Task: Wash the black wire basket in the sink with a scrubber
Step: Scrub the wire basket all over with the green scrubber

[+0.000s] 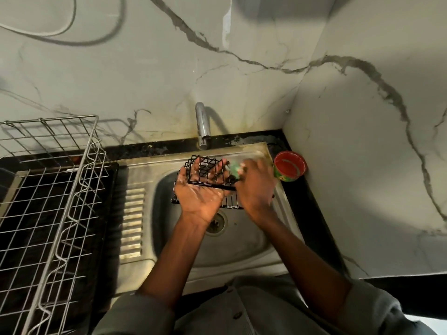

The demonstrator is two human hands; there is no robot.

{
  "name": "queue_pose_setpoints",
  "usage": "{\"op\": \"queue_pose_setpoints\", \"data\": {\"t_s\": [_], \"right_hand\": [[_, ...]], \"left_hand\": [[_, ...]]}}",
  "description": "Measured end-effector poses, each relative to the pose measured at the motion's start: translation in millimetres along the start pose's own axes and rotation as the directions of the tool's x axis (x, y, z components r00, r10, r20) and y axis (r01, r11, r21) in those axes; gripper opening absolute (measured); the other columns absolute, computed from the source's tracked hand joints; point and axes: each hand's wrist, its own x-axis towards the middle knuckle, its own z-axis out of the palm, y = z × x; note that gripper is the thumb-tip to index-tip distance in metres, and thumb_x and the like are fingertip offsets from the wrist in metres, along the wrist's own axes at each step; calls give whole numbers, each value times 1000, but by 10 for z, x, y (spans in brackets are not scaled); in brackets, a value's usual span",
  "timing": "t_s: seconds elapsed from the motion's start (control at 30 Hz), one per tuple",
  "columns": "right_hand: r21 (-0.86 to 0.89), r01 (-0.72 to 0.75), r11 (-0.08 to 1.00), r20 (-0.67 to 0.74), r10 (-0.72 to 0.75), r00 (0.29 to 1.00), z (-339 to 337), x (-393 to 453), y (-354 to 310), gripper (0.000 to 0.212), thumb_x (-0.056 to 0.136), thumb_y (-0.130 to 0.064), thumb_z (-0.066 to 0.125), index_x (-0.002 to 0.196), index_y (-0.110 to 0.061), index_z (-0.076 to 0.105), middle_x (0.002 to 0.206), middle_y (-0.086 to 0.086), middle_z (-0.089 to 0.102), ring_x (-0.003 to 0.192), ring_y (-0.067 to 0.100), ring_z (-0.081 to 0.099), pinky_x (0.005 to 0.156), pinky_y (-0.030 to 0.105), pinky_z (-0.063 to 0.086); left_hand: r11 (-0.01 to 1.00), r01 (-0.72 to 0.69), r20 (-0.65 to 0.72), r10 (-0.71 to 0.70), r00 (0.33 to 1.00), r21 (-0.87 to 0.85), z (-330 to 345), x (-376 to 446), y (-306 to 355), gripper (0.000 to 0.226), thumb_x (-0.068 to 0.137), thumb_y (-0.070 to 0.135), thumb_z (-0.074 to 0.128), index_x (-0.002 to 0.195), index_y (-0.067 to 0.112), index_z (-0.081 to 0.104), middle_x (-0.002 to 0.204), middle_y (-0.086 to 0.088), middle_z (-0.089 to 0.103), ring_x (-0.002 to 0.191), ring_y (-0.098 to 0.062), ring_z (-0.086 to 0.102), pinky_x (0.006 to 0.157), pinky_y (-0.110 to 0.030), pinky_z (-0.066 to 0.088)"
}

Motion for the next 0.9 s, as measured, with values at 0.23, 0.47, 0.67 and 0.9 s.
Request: {"op": "queue_pose_setpoints", "data": {"t_s": [0.23,0.47,0.67,0.9], "right_hand": [[275,157,948,38,-174,984,27,-205,-520,34,88,-18,63,121,-27,61,128,-1,48,117,21,43,88,33,38],[74,117,990,94,-124,988,-31,-95,-31,33,91,-32,65,124,-34,62,132,1,41,120,23,40,97,43,38],[94,102,990,184,-118,976,13,-163,-140,49,84,-29,76,129,-20,59,138,5,45,128,29,43,104,46,41],[210,416,885,32,-431,902,28,-130,-555,38,79,-12,76,114,-17,62,116,0,61,105,20,57,89,38,50]], "left_hand": [[999,-4,-50,6,999,31,51,-48,-192,61,108,47,33,102,6,79,107,-17,75,96,-29,76,88,-42,63],[997,2,-47,-6,999,-73,-77,47,73,54,104,48,35,111,11,74,136,-34,61,120,-49,65,117,-74,24],[999,-13,-93,17,996,40,-43,49,-65,40,104,50,44,121,21,65,128,-24,70,117,-38,70,110,-58,45],[997,-39,-121,47,992,68,-97,86,-60,38,97,45,46,112,16,67,99,-6,69,89,-23,67,70,-34,62]]}}
